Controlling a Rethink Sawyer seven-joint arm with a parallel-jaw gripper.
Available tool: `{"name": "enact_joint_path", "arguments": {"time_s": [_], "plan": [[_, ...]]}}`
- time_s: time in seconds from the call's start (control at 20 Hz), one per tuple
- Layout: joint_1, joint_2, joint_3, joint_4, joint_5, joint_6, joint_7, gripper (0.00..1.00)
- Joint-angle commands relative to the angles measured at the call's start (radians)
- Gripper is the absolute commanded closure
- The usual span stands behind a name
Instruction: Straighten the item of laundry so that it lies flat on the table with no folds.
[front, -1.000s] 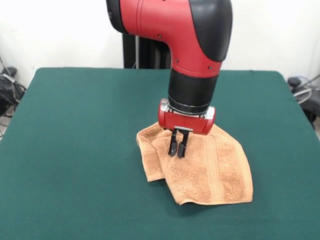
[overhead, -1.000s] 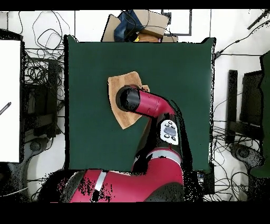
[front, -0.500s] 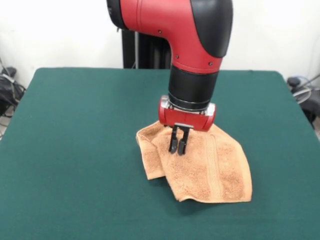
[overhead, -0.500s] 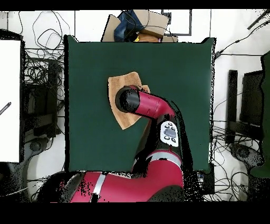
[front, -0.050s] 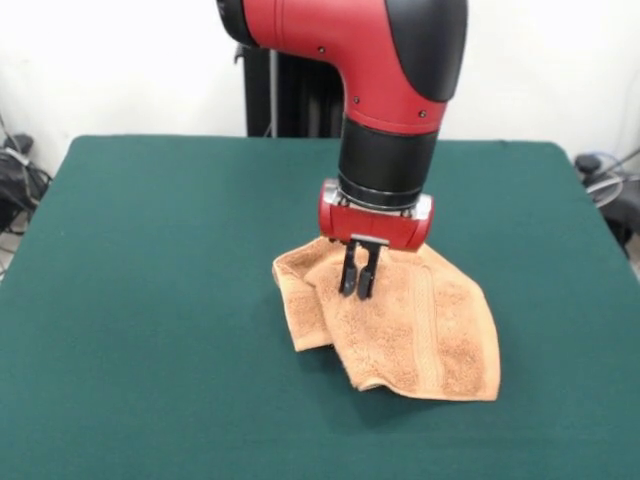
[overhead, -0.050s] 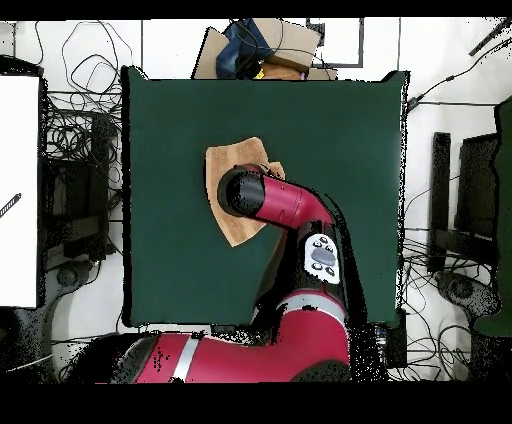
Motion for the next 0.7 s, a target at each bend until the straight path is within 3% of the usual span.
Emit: {"name": "enact_joint_path", "arguments": {"time_s": [0.05, 0.7], "plan": [[0.014, -0.024, 0.074, 0.093, 0.031, 0.053, 0.207, 1.00], [0.046, -0.059, 0.049, 0.112, 0.052, 0.059, 0.240, 1.00]]}}
